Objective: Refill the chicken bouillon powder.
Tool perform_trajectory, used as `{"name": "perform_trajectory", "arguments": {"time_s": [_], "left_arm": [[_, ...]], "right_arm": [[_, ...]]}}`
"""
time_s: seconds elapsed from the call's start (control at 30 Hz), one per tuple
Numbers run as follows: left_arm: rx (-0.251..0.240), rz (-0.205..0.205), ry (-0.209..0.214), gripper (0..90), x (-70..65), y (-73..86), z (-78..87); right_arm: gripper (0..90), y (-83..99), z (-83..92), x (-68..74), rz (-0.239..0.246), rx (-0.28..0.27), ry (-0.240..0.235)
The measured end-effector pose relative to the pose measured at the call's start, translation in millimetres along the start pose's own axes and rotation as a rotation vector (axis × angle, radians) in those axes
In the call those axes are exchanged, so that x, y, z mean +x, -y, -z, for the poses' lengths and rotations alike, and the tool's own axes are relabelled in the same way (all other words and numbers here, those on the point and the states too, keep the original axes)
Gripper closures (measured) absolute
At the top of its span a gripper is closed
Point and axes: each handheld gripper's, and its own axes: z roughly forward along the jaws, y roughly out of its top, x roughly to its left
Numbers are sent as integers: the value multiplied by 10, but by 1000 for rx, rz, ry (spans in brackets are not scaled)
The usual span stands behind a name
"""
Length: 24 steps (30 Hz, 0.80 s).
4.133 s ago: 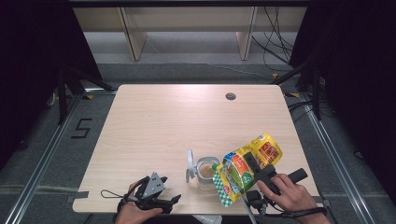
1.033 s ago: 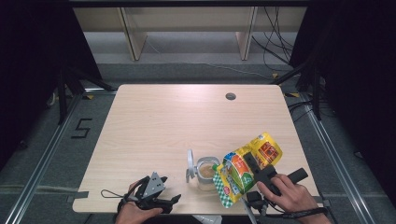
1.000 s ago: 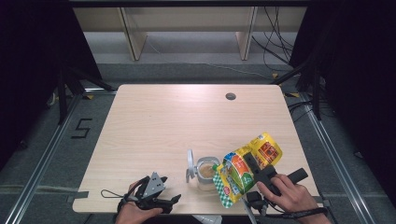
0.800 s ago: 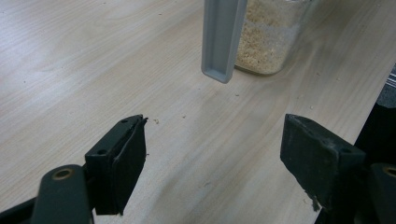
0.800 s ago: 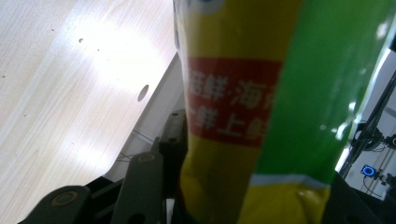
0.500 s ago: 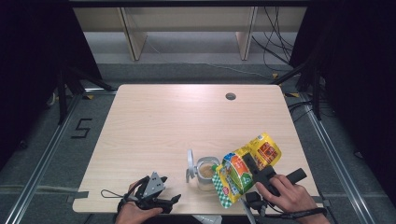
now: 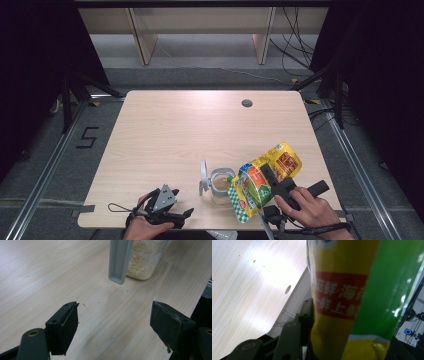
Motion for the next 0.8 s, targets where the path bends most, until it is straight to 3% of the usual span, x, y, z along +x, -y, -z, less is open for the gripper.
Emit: {"name": "perform_trajectory", "arguments": {"time_s": [0.13, 0.17, 0.2, 0.27, 0.3, 0.53, 0.67, 0.7, 0.8], "left_arm": [[7, 2, 7, 223, 2, -4, 7], [0, -24, 3, 223, 13, -7, 5], [0, -24, 3, 223, 13, -7, 5], [0, -23, 3, 223, 14, -6, 5], [0, 6, -3, 223, 1, 1, 0], [-5, 5, -6, 223, 2, 2, -1], [-5, 5, -7, 223, 4, 2, -1], [-5, 5, -7, 223, 3, 2, -1], [-2, 4, -5, 223, 4, 0, 1]], "right_arm": [[643, 1, -3, -9, 9, -7, -1], [646, 4, -3, -11, 8, -9, 1], [646, 4, -3, -11, 8, -9, 1], [648, 7, 0, -16, 7, -10, 2], [648, 7, 0, -18, 8, -11, 2], [651, 13, 4, -17, 7, -11, 3], [651, 13, 12, -16, -19, -3, -1], [652, 26, 12, -35, 12, -4, 3], [652, 28, 14, -41, 17, -7, 6]]}}
